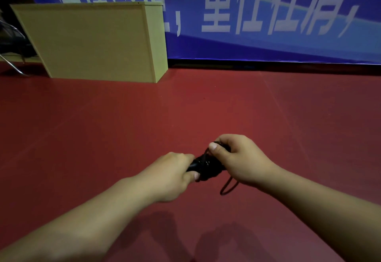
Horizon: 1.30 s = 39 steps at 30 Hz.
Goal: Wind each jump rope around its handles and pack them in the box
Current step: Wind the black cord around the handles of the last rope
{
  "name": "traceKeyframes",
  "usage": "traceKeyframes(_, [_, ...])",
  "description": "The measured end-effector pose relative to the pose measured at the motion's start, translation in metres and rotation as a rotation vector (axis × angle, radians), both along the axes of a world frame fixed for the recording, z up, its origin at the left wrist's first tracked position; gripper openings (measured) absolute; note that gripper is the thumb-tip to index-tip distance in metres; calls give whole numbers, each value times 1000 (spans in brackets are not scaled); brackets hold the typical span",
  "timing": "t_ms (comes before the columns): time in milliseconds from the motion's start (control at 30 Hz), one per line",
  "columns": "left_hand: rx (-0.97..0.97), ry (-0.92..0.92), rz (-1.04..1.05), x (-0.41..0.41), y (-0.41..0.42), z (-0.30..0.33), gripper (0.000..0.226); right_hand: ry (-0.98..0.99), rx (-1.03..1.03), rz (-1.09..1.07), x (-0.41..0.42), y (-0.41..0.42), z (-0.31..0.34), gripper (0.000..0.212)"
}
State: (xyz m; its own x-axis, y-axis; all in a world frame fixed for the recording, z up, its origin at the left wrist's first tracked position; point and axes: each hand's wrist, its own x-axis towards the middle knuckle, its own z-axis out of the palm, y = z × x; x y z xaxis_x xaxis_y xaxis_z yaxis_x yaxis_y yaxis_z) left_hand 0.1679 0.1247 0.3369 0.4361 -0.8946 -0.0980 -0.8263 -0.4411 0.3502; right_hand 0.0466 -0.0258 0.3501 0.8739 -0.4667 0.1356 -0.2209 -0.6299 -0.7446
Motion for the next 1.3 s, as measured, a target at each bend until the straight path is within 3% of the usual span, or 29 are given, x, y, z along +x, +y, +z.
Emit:
traceKeyframes(167, [35, 57, -142, -7, 2, 8, 7, 28, -196, -50, -5, -11, 3, 21])
traceKeyframes(300, [118, 121, -170, -14, 3, 8, 11, 68, -252, -50, -6, -19, 1, 29])
traceKeyframes(733, [254, 157, -45, -18, 2, 10, 16, 53, -127, -36, -1, -24, -5, 24])
traceKeyframes(1100, [389, 61, 67, -19, 5, 16, 25, 42, -13, -3, 1, -27, -7, 14])
traceKeyframes(1300, [378, 319, -78, -25, 9, 16, 18, 49, 57, 84, -2, -24, -10, 12])
